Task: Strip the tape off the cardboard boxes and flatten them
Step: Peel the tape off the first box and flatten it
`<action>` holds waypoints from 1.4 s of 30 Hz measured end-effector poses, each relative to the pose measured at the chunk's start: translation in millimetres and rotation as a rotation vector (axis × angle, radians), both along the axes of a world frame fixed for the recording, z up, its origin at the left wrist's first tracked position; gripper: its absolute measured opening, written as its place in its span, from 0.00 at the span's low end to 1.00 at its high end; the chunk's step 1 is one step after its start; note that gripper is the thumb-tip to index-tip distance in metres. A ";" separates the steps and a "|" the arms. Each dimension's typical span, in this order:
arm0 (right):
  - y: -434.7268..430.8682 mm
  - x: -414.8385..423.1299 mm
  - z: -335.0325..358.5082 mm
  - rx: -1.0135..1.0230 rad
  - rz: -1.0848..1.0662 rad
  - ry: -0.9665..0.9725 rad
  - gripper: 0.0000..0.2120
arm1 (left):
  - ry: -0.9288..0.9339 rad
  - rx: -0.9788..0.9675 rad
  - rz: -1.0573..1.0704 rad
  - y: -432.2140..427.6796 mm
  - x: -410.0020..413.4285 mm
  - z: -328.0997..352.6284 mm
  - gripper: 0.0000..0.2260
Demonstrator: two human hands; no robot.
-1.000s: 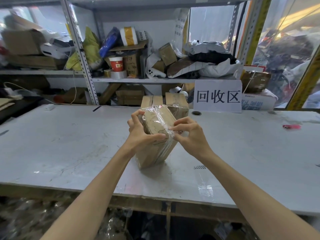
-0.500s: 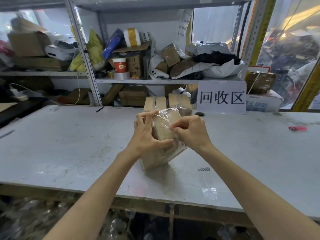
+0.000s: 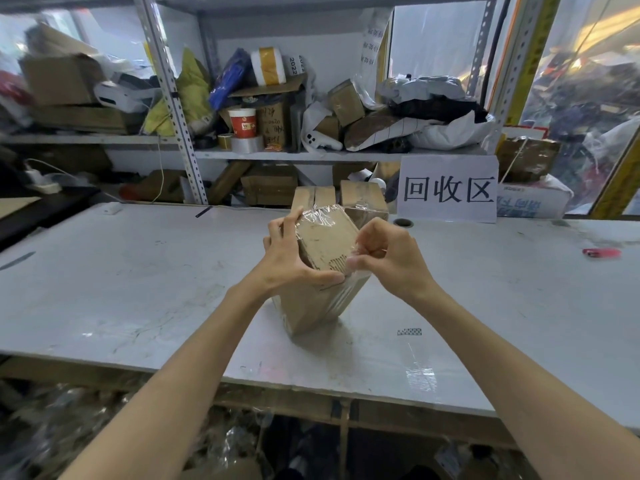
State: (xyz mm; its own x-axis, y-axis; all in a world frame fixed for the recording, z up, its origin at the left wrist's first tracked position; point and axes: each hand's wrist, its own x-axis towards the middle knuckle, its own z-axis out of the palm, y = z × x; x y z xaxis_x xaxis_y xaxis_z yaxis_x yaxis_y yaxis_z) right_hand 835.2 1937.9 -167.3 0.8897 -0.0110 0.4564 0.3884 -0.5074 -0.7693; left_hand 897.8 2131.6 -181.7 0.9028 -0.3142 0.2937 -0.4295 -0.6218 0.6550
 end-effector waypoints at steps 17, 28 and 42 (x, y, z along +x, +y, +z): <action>-9.4 1.1 -2.1 0.284 -0.444 0.200 0.10 | -0.071 0.052 0.068 -17.4 -1.7 8.7 0.50; 6.5 -1.9 0.7 0.419 -0.264 0.259 0.10 | -0.120 0.085 0.124 -9.8 -14.2 -5.3 0.56; 5.3 2.8 8.9 0.720 -0.106 0.383 0.17 | -0.185 -0.058 0.163 -4.5 -24.2 -6.1 0.61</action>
